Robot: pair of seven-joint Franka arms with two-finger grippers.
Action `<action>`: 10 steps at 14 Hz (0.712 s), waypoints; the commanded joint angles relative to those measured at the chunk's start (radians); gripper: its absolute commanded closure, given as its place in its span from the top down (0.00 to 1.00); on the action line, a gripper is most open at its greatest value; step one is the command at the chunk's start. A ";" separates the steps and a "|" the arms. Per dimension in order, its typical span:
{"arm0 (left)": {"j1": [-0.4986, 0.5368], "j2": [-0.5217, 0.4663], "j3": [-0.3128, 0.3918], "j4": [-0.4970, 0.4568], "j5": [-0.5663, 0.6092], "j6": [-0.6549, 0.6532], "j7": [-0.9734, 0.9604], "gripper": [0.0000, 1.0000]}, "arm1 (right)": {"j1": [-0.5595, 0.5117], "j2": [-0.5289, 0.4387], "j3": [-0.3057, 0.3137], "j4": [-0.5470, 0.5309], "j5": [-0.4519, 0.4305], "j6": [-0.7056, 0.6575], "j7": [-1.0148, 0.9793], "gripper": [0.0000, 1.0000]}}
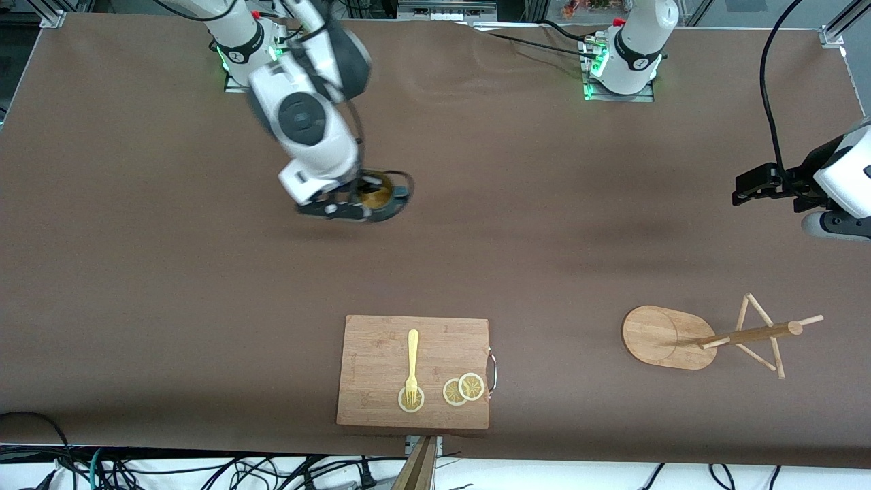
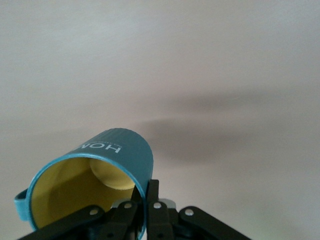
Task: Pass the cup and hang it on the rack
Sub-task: 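Carry the teal mug with the right gripper toward the table middle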
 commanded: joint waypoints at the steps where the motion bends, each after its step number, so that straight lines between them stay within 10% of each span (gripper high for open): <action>1: -0.007 0.016 -0.001 0.036 0.010 -0.011 -0.004 1.00 | 0.088 0.138 -0.012 0.145 -0.008 0.043 0.143 0.00; 10: -0.007 0.029 -0.004 0.053 0.010 -0.012 -0.007 1.00 | 0.216 0.340 -0.016 0.239 -0.091 0.229 0.318 0.00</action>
